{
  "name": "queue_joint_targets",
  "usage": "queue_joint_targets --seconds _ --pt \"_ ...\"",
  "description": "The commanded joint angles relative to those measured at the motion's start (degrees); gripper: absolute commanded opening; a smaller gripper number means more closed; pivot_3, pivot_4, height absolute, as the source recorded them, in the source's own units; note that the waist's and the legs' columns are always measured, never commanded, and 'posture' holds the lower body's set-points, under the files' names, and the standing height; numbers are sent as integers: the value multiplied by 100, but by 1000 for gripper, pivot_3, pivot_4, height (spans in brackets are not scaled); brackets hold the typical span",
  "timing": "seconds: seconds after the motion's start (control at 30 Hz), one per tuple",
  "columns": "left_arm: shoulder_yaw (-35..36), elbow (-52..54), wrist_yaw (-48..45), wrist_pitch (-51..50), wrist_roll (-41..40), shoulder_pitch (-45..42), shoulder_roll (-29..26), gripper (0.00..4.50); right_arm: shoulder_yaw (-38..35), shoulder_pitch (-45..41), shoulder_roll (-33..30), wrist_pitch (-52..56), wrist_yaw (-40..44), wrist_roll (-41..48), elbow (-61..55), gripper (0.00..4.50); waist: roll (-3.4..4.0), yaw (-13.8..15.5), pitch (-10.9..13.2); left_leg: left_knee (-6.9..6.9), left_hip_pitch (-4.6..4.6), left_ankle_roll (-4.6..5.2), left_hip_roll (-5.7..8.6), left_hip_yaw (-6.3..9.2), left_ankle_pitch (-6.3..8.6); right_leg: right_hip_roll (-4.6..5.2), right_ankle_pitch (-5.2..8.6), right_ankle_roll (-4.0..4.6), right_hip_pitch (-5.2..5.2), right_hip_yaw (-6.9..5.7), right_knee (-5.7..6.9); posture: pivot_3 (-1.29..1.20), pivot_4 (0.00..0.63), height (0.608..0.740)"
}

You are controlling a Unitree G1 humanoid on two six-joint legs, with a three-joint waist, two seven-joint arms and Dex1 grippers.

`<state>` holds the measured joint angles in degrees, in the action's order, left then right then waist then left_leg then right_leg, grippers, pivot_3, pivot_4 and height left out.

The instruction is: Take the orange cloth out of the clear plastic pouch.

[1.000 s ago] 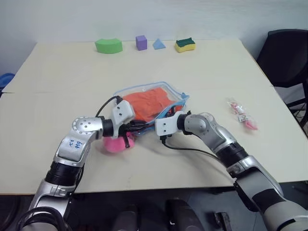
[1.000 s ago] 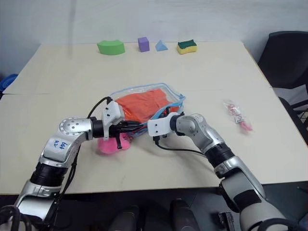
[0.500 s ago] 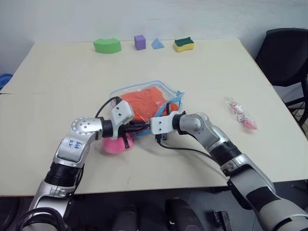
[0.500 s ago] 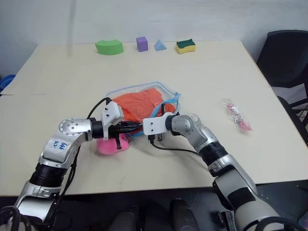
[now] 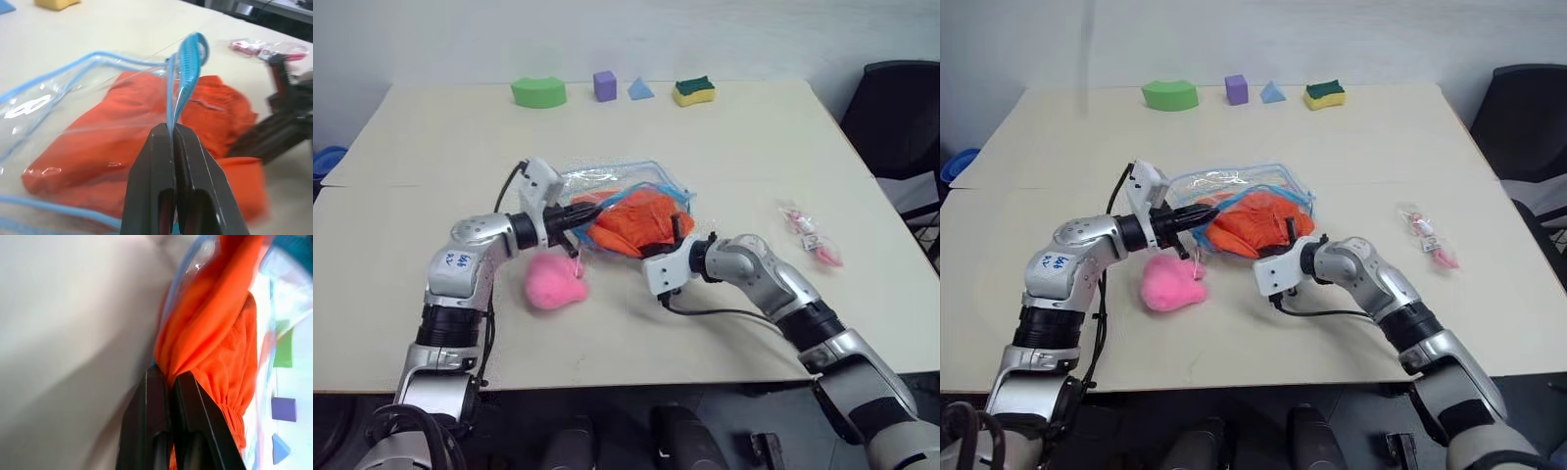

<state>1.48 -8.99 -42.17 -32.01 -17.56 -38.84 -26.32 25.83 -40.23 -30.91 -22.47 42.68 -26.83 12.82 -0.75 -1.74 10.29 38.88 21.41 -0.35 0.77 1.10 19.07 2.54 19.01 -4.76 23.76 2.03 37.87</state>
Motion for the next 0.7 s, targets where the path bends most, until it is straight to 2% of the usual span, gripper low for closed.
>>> queue_joint_targets --seconds 0.03,0.17,0.3,0.47,0.57,0.7 --pt "-84 -101 172 395 299 -29 -48 0 -290 210 -203 -22 255 461 -804 27 0 5 0 1 0 0 0 0 0 0 0 0 0 0 -3 0 150 740" --pt "-309 -350 246 918 735 12 -131 0 -603 671 -770 -118 594 897 -1408 27 0 35 0 3 0 -1 1 0 1 1 0 0 -2 1 -10 0 150 740" --pt "-455 -282 -2 1310 955 220 -368 0 -1029 1486 -1833 -464 929 1203 -1750 27 -1 81 0 5 1 1 5 0 2 6 0 0 -4 0 -20 0 150 740" --pt "-527 445 -772 1740 1002 961 -1148 0 -2111 2729 -2859 -363 800 1519 -1785 27 -1 64 0 -4 -2 3 1 -7 3 2 0 0 -2 9 -21 0 150 740" --pt "-462 770 -1110 2085 1067 1442 -1659 0 -2694 3272 -3004 -115 530 1515 -1673 27 -1 31 0 -19 -18 3 -1 -9 2 2 0 1 -11 12 -23 0 150 740" --pt "-271 1060 -1512 2432 1002 2027 -2248 0 -3209 3553 -2783 617 114 1571 -1488 27 0 13 0 -36 -31 5 -1 -13 2 3 1 1 -16 19 -27 0 150 740"
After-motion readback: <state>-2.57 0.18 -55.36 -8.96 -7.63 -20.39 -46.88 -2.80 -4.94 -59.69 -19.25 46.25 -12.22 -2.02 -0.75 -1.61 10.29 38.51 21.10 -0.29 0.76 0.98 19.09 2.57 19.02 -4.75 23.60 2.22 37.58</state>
